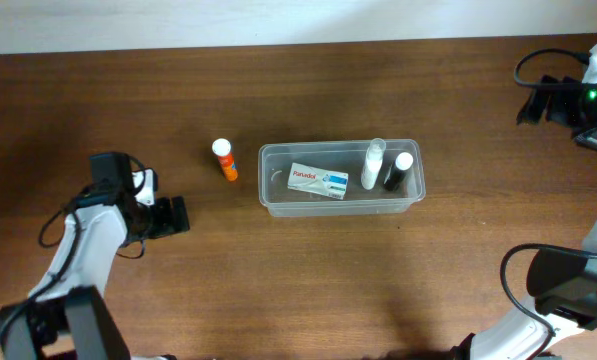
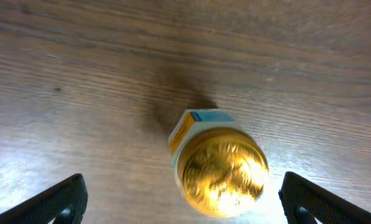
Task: Pack container
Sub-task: 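Lower the left gripper and grasp the gold-capped jar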
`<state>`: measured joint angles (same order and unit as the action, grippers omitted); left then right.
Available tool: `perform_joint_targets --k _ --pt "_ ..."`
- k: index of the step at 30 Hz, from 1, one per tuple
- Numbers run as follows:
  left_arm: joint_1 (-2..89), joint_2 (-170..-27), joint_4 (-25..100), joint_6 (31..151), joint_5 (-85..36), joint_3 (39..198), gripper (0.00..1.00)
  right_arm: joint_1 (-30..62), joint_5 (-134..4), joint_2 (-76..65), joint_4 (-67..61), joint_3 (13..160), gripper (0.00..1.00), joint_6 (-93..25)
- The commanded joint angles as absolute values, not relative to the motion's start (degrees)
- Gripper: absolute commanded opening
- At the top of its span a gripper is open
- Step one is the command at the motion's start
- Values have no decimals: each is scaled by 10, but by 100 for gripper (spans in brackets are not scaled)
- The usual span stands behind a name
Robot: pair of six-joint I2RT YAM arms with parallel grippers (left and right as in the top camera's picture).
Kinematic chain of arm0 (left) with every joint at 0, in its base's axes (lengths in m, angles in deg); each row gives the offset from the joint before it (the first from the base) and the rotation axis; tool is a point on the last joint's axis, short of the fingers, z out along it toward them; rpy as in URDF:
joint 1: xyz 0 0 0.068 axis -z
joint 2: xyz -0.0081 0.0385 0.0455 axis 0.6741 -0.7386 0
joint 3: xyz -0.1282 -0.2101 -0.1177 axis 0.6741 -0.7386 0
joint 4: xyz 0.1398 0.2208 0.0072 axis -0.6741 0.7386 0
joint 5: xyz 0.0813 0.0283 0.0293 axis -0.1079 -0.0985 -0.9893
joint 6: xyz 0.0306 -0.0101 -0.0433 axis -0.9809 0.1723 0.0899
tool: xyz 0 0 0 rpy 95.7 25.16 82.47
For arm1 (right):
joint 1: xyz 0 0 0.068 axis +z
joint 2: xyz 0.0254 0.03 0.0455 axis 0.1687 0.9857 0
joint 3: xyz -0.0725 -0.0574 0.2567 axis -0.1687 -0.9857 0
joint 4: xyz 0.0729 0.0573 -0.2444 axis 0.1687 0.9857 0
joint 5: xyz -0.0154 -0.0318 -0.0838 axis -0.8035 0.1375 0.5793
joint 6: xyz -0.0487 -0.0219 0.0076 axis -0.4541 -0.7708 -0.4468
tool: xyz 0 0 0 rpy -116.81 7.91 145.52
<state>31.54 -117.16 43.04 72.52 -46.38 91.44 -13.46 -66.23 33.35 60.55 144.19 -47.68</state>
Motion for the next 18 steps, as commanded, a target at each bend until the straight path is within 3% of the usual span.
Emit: perform_joint_targets --k 1,18 --pt "335 -1195 414 731 -481 923 100 -136 -657 329 605 1439 98 -474" --pt "363 -1221 375 757 -544 923 99 -136 -657 329 605 1439 98 -474"
